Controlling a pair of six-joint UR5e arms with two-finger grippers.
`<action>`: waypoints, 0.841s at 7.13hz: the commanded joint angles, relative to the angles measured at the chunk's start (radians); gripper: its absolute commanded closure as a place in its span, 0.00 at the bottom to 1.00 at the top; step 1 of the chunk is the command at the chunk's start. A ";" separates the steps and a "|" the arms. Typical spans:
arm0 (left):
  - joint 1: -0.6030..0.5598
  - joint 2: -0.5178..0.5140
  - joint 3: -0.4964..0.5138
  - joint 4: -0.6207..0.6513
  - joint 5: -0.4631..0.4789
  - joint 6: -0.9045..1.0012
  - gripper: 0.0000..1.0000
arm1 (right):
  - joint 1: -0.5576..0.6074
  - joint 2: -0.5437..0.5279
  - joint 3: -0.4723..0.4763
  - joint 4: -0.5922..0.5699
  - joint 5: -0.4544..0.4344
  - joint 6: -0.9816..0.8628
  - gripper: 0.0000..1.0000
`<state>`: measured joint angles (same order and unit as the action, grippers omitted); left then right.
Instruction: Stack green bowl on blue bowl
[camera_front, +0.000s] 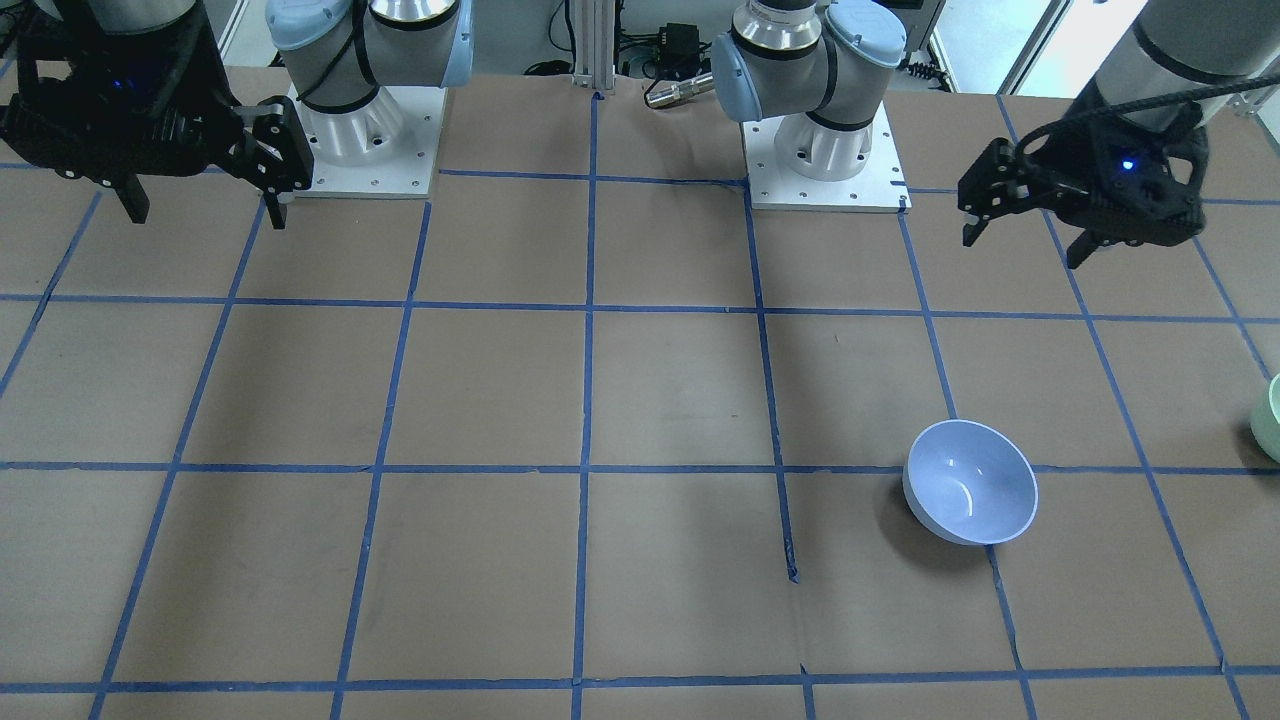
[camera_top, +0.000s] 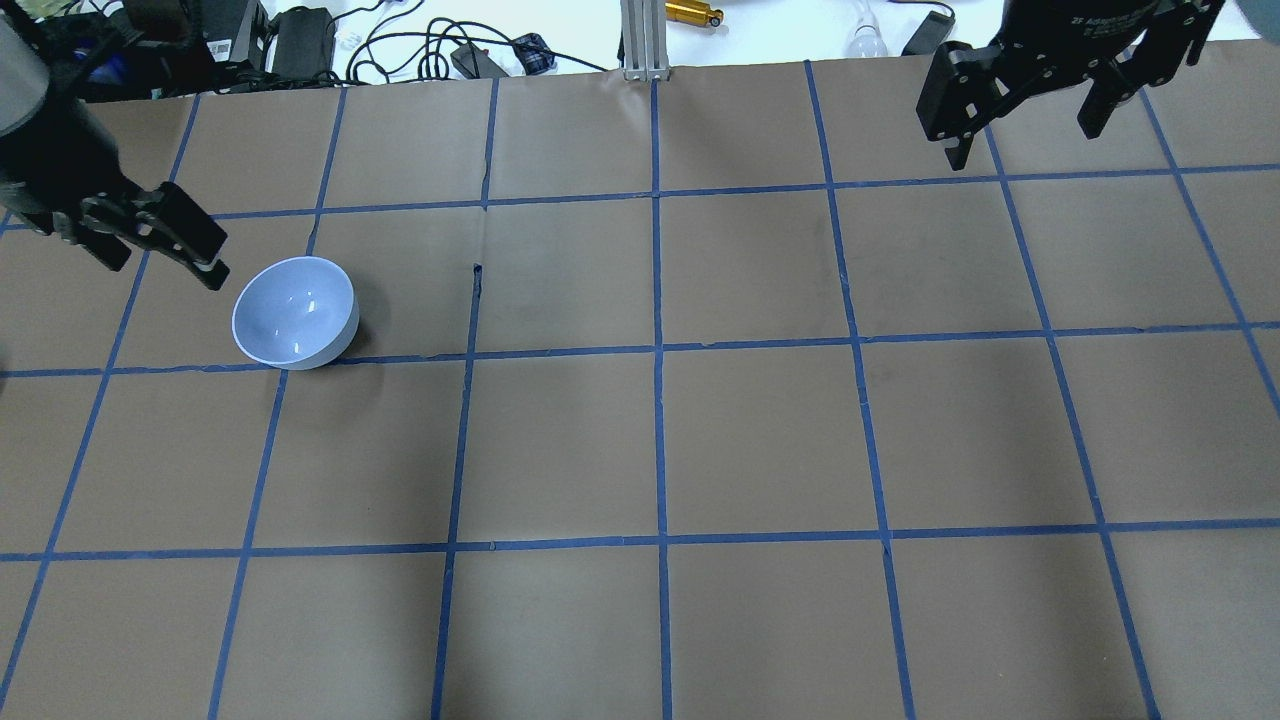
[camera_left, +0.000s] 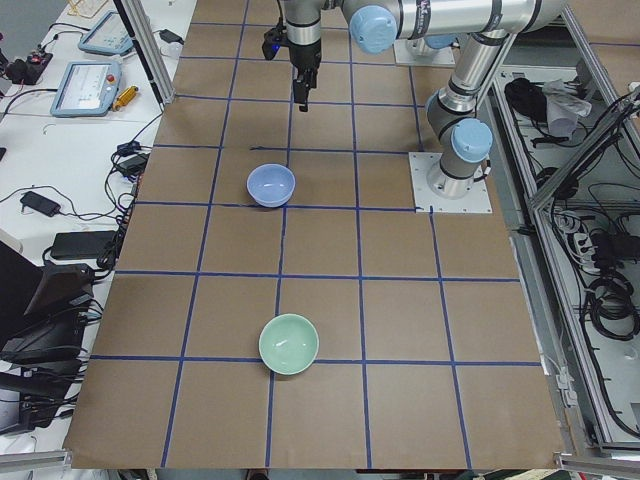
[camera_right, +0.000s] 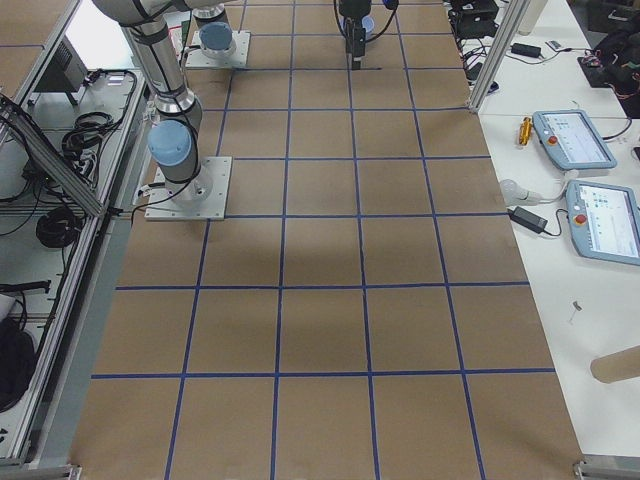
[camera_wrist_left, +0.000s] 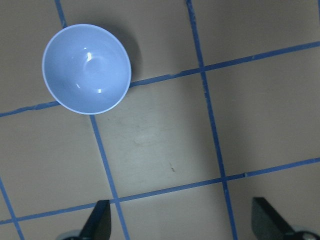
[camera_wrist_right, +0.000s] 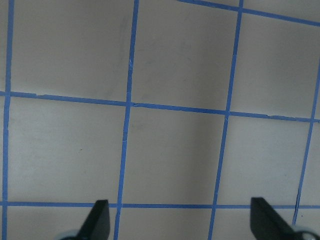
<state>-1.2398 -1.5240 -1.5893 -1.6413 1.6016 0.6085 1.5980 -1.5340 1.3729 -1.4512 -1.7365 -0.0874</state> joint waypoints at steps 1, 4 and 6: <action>0.178 -0.022 -0.003 0.024 -0.002 0.301 0.00 | 0.000 0.000 0.000 0.000 0.000 0.000 0.00; 0.365 -0.073 -0.009 0.086 0.021 0.613 0.00 | -0.001 0.000 0.000 0.000 0.000 0.000 0.00; 0.517 -0.107 -0.018 0.171 0.046 0.804 0.00 | -0.001 0.000 0.000 0.000 0.000 0.000 0.00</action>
<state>-0.8091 -1.6129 -1.6016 -1.5221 1.6345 1.3017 1.5971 -1.5340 1.3729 -1.4511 -1.7365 -0.0874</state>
